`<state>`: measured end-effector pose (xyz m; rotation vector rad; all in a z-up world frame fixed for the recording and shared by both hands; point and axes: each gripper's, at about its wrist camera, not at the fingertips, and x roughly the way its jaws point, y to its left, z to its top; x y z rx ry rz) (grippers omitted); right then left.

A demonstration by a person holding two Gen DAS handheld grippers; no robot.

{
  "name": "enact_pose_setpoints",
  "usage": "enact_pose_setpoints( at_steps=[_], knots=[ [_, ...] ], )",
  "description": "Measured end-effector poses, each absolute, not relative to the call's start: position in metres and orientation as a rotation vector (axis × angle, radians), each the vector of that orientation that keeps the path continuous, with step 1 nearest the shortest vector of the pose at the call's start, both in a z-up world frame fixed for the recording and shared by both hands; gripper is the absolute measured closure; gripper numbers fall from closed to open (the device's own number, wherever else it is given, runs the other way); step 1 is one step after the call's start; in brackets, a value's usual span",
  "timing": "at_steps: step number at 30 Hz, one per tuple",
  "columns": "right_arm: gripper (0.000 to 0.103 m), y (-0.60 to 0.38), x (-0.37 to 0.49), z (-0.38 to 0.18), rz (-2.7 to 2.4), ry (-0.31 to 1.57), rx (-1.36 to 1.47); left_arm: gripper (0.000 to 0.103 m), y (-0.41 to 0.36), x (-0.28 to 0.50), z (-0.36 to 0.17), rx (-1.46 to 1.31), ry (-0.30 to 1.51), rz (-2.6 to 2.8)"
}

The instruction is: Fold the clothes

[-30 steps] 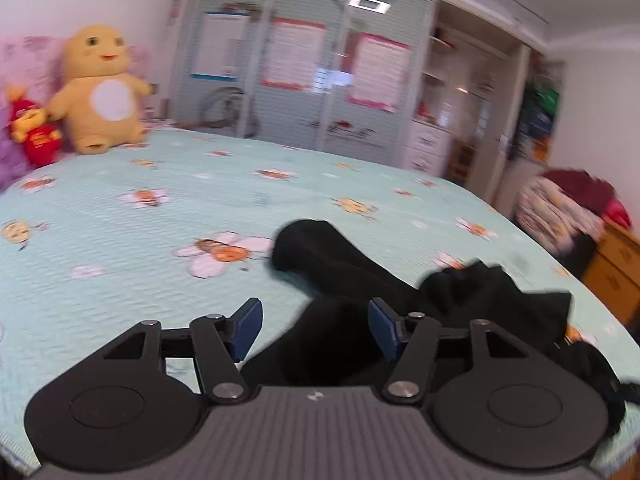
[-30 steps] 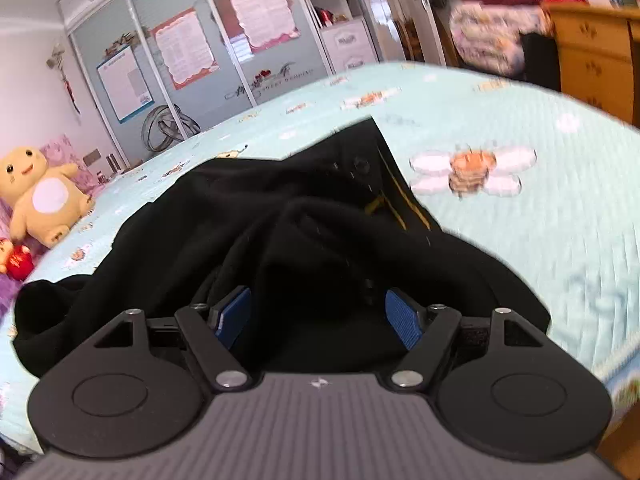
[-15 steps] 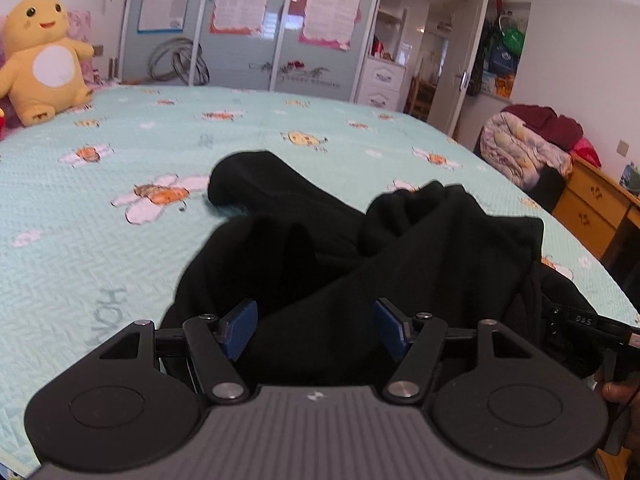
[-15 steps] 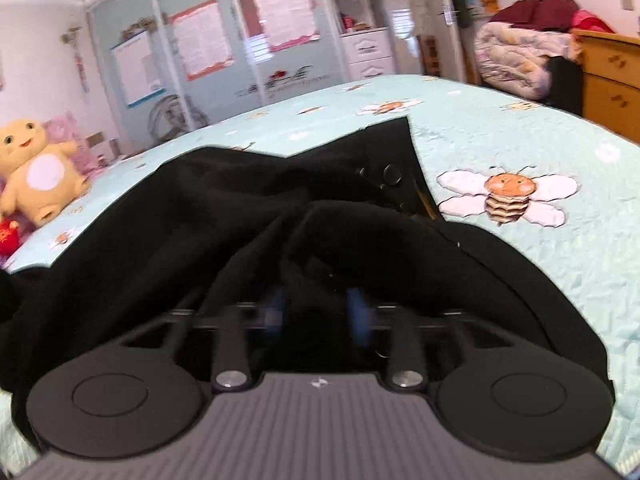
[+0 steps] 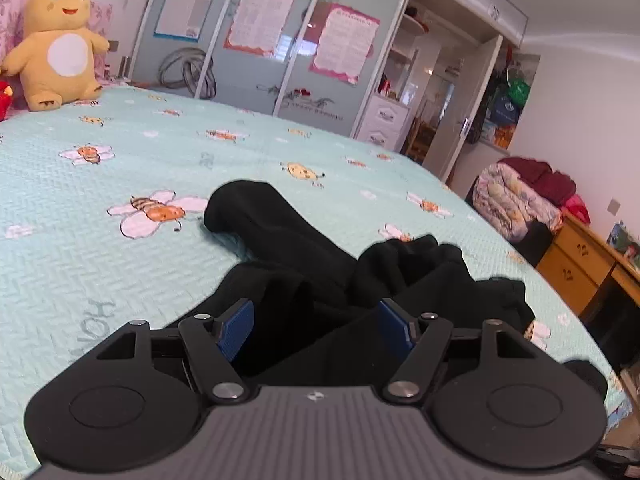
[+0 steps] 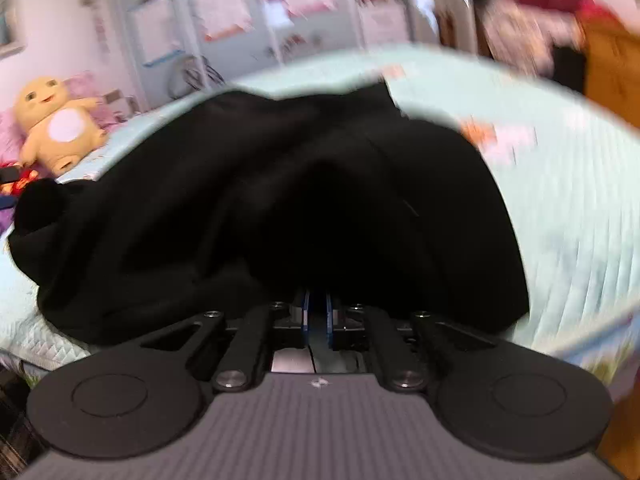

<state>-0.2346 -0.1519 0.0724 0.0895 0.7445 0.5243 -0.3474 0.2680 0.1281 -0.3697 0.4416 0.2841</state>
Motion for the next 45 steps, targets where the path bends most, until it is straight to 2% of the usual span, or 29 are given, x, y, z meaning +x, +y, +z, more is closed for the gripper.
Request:
enact_pose_setpoints(
  at_steps=[5, 8, 10, 16, 19, 21, 23, 29, 33, 35, 39, 45],
  knots=[
    [0.093, -0.163, -0.221, 0.072, 0.509, 0.819, 0.204, 0.031, 0.269, -0.343, 0.126, -0.354, 0.449, 0.273],
    [0.09, -0.176, -0.221, 0.091, 0.502, 0.768, 0.248, 0.031, 0.271, -0.343, 0.126, -0.352, 0.443, 0.27],
    [0.084, -0.185, -0.223, 0.106, 0.49, 0.724, 0.277, 0.031, 0.274, -0.341, 0.126, -0.376, 0.44, 0.266],
    [0.082, -0.203, -0.218, 0.141, 0.465, 0.622, 0.407, 0.031, 0.286, -0.336, 0.141, -0.426, 0.392, 0.262],
    [0.072, -0.199, -0.22, 0.162, 0.477, 0.528, 0.408, 0.023, 0.294, -0.333, 0.151, -0.455, 0.36, 0.262],
    [0.053, -0.194, -0.215, 0.175, 0.492, 0.475, 0.406, 0.02, 0.302, -0.323, 0.159, -0.459, 0.347, 0.263],
    [0.044, -0.189, -0.202, 0.184, 0.499, 0.436, 0.398, 0.019, 0.316, -0.306, 0.166, -0.474, 0.347, 0.284],
    [0.043, -0.163, -0.137, 0.207, 0.479, 0.434, 0.429, 0.016, 0.376, -0.234, 0.162, -0.591, 0.426, 0.416],
    [0.034, -0.142, -0.088, 0.221, 0.46, 0.454, 0.461, 0.016, 0.427, -0.181, 0.129, -0.773, 0.555, 0.471],
    [0.034, -0.136, -0.064, 0.22, 0.451, 0.487, 0.493, 0.017, 0.45, -0.16, 0.106, -0.881, 0.617, 0.493],
    [0.034, -0.134, -0.015, 0.197, 0.389, 0.588, 0.578, 0.017, 0.481, -0.133, 0.066, -1.031, 0.63, 0.53],
    [0.034, -0.117, 0.03, 0.139, 0.373, 0.785, 0.63, 0.017, 0.492, -0.089, 0.039, -1.06, 0.657, 0.53]
  ],
)
